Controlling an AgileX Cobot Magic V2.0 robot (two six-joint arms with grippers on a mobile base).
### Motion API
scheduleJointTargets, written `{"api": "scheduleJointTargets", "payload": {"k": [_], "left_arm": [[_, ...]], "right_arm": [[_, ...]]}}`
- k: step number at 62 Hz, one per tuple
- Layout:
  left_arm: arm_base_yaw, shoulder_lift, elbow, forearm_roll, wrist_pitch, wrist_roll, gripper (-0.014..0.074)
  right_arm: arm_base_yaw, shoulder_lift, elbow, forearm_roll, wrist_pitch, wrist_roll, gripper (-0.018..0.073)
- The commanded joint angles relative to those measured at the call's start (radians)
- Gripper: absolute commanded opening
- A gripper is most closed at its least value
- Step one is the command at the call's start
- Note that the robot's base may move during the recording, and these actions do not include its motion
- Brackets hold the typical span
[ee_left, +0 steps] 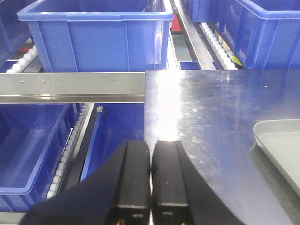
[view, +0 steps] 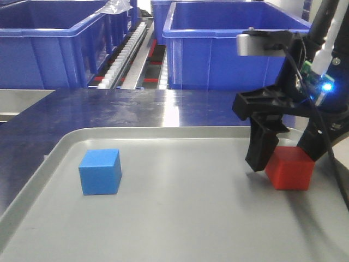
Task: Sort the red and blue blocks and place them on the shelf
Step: 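Lower the right gripper over the red cube, then close the right gripper on the red cube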
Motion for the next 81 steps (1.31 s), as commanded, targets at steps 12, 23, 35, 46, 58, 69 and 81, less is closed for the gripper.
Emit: {"api": "scheduleJointTargets", "payload": {"k": [12, 23, 35, 46, 58, 69, 81], "left_arm": [[0.000, -0.021, 0.045, 0.000, -0.085, -0.003, 0.0134], [0.000, -0.021, 0.045, 0.000, -0.085, -0.003, 0.0134], [0.000, -0.021, 0.045, 0.000, -0.085, -0.003, 0.0134], [0.000, -0.021, 0.045, 0.000, -0.085, -0.003, 0.0134], [0.000, -0.021, 0.045, 0.000, -0.085, -0.003, 0.0134], [0.000, -0.021, 0.045, 0.000, -0.085, -0.003, 0.0134], [0.000, -0.021, 0.045, 0.000, -0.085, -0.003, 0.0134]], "right_arm": [[-0.002, -0.014, -0.033, -0.006, -0.022, -0.009, 0.0542], [-0.002, -0.013, -0.033, -0.006, -0.009, -0.009, 0.0542], [-0.002, -0.013, -0.033, -0.006, 0.001, -0.009, 0.0540], [-0.002, -0.013, -0.033, -0.006, 0.002, -0.009, 0.0405], [-0.002, -0.013, -0.033, -0.006, 0.005, -0.009, 0.0181], [-0.002, -0.028, -0.033, -0.006, 0.004, -0.009, 0.0070], [-0.002, -0.096, -0.033, -0.006, -0.042, -0.009, 0.0054]]}}
